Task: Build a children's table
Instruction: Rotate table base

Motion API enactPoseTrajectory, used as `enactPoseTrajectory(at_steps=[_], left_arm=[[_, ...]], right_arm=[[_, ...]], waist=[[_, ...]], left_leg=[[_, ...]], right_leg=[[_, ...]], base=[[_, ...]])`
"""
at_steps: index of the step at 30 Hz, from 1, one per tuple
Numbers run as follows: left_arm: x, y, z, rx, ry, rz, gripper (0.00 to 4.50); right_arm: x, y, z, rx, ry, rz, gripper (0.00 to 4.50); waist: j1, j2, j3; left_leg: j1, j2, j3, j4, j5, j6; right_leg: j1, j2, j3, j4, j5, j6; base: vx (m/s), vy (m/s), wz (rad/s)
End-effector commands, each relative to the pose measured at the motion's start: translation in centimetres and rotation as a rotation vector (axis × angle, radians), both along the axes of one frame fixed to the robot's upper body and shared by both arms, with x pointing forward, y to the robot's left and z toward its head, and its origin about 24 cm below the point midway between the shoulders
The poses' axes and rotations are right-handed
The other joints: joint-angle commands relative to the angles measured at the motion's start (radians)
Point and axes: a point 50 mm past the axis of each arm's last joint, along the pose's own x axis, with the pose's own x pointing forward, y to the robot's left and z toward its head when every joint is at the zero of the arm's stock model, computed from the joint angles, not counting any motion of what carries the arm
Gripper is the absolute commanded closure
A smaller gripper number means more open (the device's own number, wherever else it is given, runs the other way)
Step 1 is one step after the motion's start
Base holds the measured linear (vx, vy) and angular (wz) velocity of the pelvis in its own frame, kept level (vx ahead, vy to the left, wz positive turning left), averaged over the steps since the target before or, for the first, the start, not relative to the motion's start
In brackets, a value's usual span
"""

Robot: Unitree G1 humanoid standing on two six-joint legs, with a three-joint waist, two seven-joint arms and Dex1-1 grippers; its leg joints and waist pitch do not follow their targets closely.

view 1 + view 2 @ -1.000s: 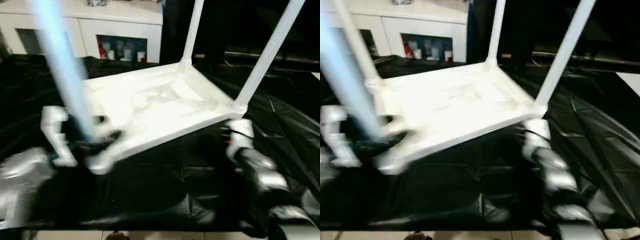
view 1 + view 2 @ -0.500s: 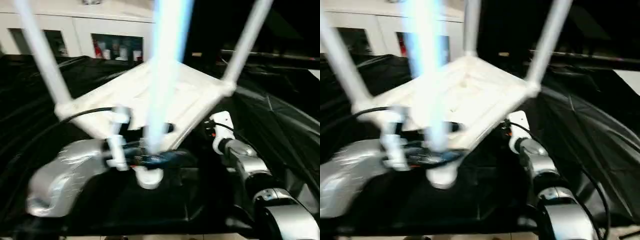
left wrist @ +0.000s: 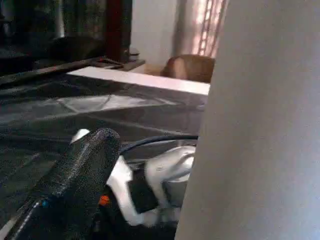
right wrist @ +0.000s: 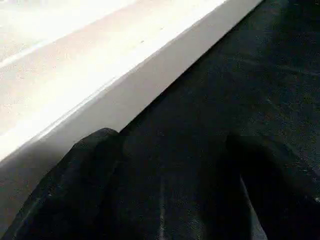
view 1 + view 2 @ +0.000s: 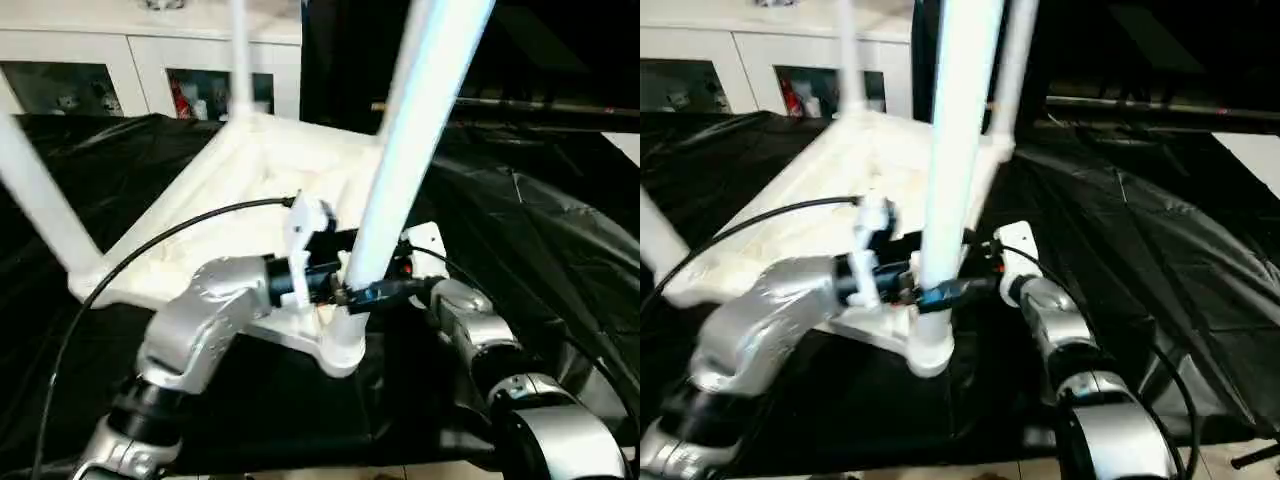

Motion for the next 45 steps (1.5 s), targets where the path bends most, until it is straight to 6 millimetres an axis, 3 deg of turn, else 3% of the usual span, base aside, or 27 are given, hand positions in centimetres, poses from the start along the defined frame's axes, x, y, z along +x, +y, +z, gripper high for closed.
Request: enactPoseTrajectory(at_steps=[1,6,10,15,22,30,36,39,44,45], left_arm=[[0.3,-0.5,-0.5,0.03,-0.009,0.018,0.07],[0.4,-0.9,-0.9,0.041,-0.018,0.016,0.07],[0.7,-0.9,-1.0,0.049,-0.026,0.032,0.07],[0.6,-1.5,-1.5,0.056,-0.029,0.032,0.07],[0.6,-2.3,-1.9,0.059,-0.036,0.027,0.07],[0.9,-2.5,-2.0,0.066,-0.052,0.044,0.07],[1.8,-0.4,-2.7,0.163,-0.084,0.119,0.07],[1.0,0.8,-3.2,0.214,-0.075,0.068,0.07],[-0.6,2.6,-4.2,0.285,-0.022,-0.027,0.07],[-1.6,3.8,-4.8,0.345,0.011,-0.076,0.07]], right_arm=[[0.1,2.4,0.9,0.068,-0.013,0.136,0.49],[-0.1,3.0,0.9,0.066,-0.019,0.177,0.49],[0.0,2.9,0.9,0.067,-0.02,0.169,0.49],[-0.7,3.5,0.9,0.135,0.001,0.314,0.49],[-0.8,3.3,0.9,0.134,0.004,0.325,0.49],[-0.9,2.8,0.9,0.122,0.003,0.344,0.49],[0.6,0.9,1.9,0.071,-0.093,0.124,0.49],[1.1,-0.4,2.7,0.098,-0.126,0.068,0.49],[0.9,-2.0,2.9,0.083,-0.139,0.068,0.49],[0.6,-3.2,2.9,0.042,-0.142,0.094,0.49]], waist=[[0.008,0.013,-0.067],[0.006,0.015,-0.067],[0.006,0.015,-0.066],[0.003,0.013,-0.065],[0.0,0.016,-0.064],[0.002,0.018,-0.066],[0.0,0.017,-0.065],[0.004,0.017,-0.065],[0.008,0.026,-0.063],[0.011,0.029,-0.063]], left_leg=[[0.008,0.014,-0.002,-0.075,-0.331,-0.03],[0.008,0.016,-0.003,-0.075,-0.327,-0.026],[0.009,0.016,-0.004,-0.076,-0.343,-0.027],[0.006,0.017,-0.005,-0.077,-0.355,-0.02],[0.01,0.018,-0.005,-0.077,-0.366,-0.019],[0.008,0.019,-0.005,-0.078,-0.347,-0.009],[0.008,0.017,-0.005,-0.078,-0.344,-0.012],[0.009,0.019,-0.004,-0.078,-0.335,-0.008],[0.012,0.02,-0.001,-0.079,-0.327,-0.012],[0.012,0.021,-0.002,-0.08,-0.333,-0.013]], right_leg=[[0.046,-0.052,0.037,-0.085,-0.3,-0.18],[0.045,-0.053,0.036,-0.084,-0.289,-0.201],[0.044,-0.055,0.036,-0.087,-0.313,-0.197],[0.046,-0.055,0.035,-0.089,-0.327,-0.195],[0.041,-0.056,0.035,-0.092,-0.342,-0.203],[0.044,-0.055,0.036,-0.088,-0.286,-0.221],[0.044,-0.058,0.036,-0.09,-0.317,-0.209],[0.042,-0.06,0.037,-0.09,-0.33,-0.202],[0.038,-0.054,0.038,-0.086,-0.309,-0.205],[0.038,-0.054,0.037,-0.086,-0.309,-0.206]], base=[[0.0,0.0,0.0],[0.0,0.0,0.0],[0.0,0.0,0.0],[0.0,0.0,0.0],[0.0,0.0,0.0],[0.0,0.0,0.0],[0.0,0.0,0.0],[0.0,0.0,0.0],[0.0,0.0,0.0],[0.0,0.0,0.0]])
